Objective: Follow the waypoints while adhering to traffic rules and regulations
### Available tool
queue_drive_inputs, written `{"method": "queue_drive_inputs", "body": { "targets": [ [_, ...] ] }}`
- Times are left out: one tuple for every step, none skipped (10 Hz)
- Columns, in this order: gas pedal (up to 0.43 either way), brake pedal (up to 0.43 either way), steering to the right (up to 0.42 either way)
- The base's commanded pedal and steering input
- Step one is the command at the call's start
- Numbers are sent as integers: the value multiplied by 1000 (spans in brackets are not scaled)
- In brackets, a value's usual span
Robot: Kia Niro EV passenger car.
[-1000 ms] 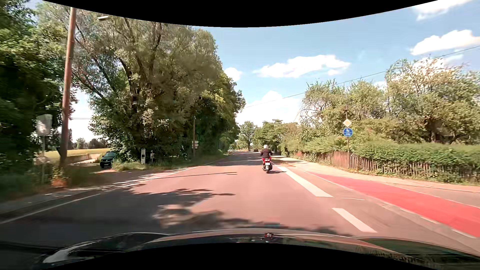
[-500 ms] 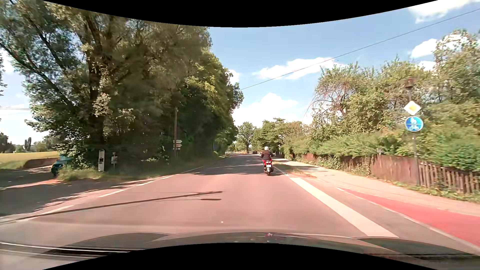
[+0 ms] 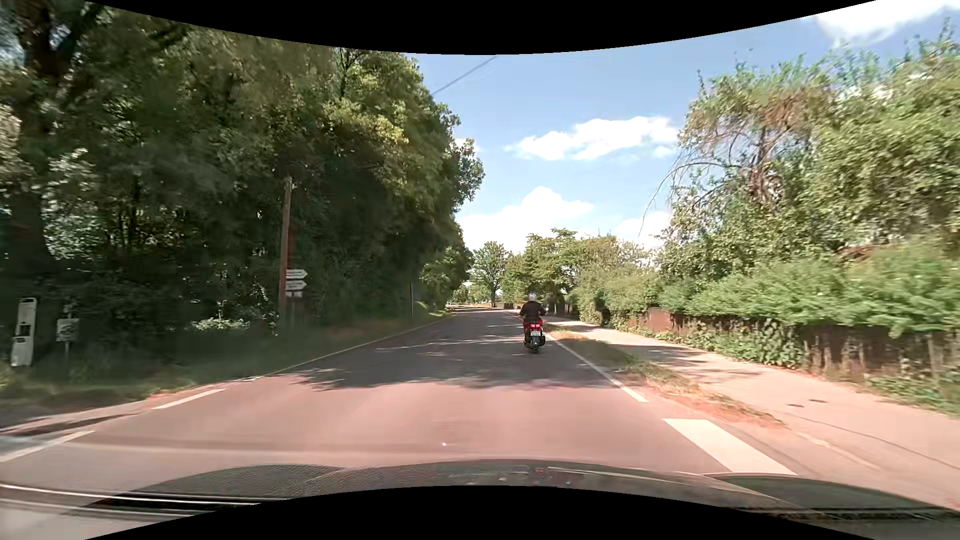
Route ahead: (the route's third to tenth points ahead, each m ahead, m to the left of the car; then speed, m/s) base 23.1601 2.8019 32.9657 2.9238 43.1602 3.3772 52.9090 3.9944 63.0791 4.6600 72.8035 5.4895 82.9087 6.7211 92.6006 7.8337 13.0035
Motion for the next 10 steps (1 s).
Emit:
{"method": "queue_drive_inputs", "body": {
  "targets": [
    [220, 6, 1],
    [220, 6, 0],
    [220, 6, -2],
    [220, 6, -2],
    [220, 6, -1],
    [220, 6, 0],
    [220, 6, 0],
    [220, 6, 0],
    [220, 6, 0],
    [220, 6, -2]
  ]
}}
